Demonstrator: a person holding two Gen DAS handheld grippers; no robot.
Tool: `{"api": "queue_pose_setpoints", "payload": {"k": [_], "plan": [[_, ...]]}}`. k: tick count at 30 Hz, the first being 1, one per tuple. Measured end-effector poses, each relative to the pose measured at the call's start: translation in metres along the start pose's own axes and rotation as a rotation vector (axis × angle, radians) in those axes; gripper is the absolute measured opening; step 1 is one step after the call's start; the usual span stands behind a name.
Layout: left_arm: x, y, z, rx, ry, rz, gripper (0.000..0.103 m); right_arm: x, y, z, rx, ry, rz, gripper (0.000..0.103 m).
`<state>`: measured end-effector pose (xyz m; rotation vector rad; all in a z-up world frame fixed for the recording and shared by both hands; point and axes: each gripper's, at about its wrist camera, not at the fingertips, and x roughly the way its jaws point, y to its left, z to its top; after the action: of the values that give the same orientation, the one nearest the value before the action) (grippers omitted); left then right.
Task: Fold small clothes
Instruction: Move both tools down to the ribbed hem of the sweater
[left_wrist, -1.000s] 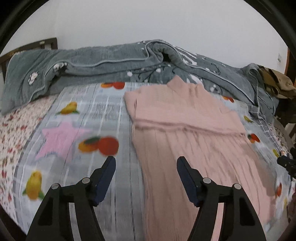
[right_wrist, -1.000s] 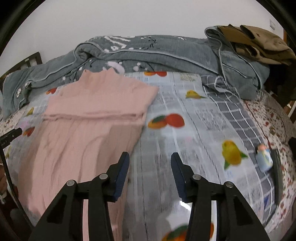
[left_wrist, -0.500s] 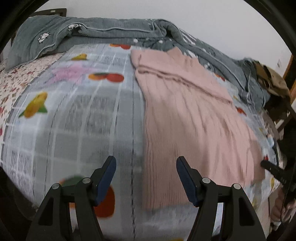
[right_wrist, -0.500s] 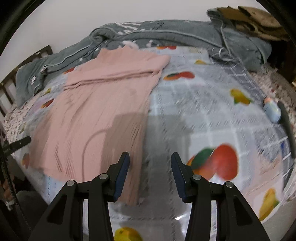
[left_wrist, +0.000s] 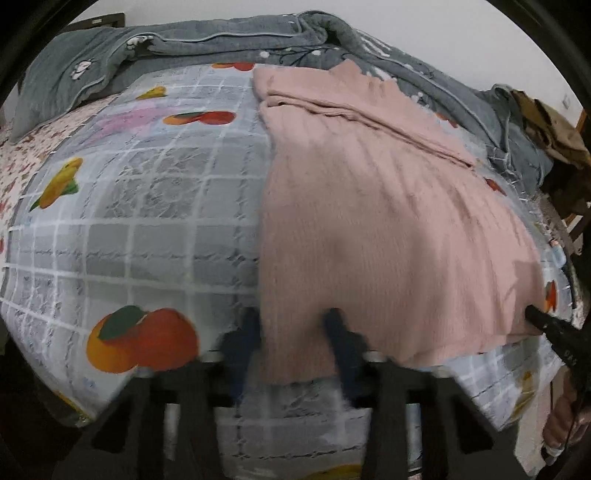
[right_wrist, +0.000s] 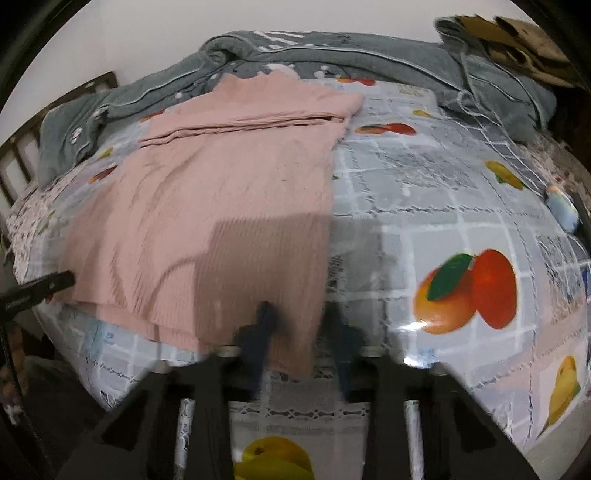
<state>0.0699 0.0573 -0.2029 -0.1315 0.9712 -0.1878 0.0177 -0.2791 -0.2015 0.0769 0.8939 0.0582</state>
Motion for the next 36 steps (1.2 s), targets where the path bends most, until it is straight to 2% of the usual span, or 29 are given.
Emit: {"api": "queue_pose_setpoints", "payload": {"k": [1,3,5,6,9,14,17,20,21,25,29,36], "plan": [[-0.001,0.000,0.002,-0.003,0.004,-0.028,0.009,0.000,0.001,0.000,-0.004,-0.009,0.002,0.006],[-0.009,0.002,0.003,-0.024,-0.025,-0.022,0.008,-0.005,0.000,0.000,0.001,-0.026,0.017,0.005],[-0.020,0.004,0.002,-0.015,-0.050,-0.029,0.008,-0.019,-0.012,-0.003,0.070,-0.047,0.090,0.004],[-0.025,0.007,0.000,-0.015,-0.056,-0.042,0.008,-0.023,-0.015,-0.004,0.084,-0.057,0.099,0.004],[-0.032,0.014,-0.010,-0.028,-0.037,-0.078,0.008,-0.033,-0.021,-0.011,0.079,-0.067,0.098,0.004],[-0.022,0.010,-0.021,-0.021,-0.009,-0.079,0.010,-0.021,-0.017,-0.022,0.069,-0.008,0.075,0.005],[-0.019,0.009,-0.020,-0.030,-0.001,-0.076,0.013,-0.018,-0.016,-0.020,0.085,0.014,0.077,0.008],[-0.015,0.013,-0.018,-0.041,0.010,-0.052,0.016,-0.019,-0.015,-0.017,0.088,0.011,0.073,0.028],[-0.012,0.015,-0.018,-0.049,0.018,-0.053,0.017,-0.019,-0.015,-0.017,0.089,0.004,0.069,0.031],[-0.009,0.017,-0.019,-0.074,0.019,-0.070,0.020,-0.011,-0.011,-0.019,0.096,0.029,0.072,0.031],[-0.009,0.015,-0.022,-0.083,0.016,-0.082,0.031,-0.008,-0.010,-0.024,0.123,0.010,0.062,0.031],[-0.009,0.011,-0.025,-0.076,-0.007,-0.060,0.032,-0.008,-0.012,-0.025,0.165,-0.001,0.069,0.031]]}}
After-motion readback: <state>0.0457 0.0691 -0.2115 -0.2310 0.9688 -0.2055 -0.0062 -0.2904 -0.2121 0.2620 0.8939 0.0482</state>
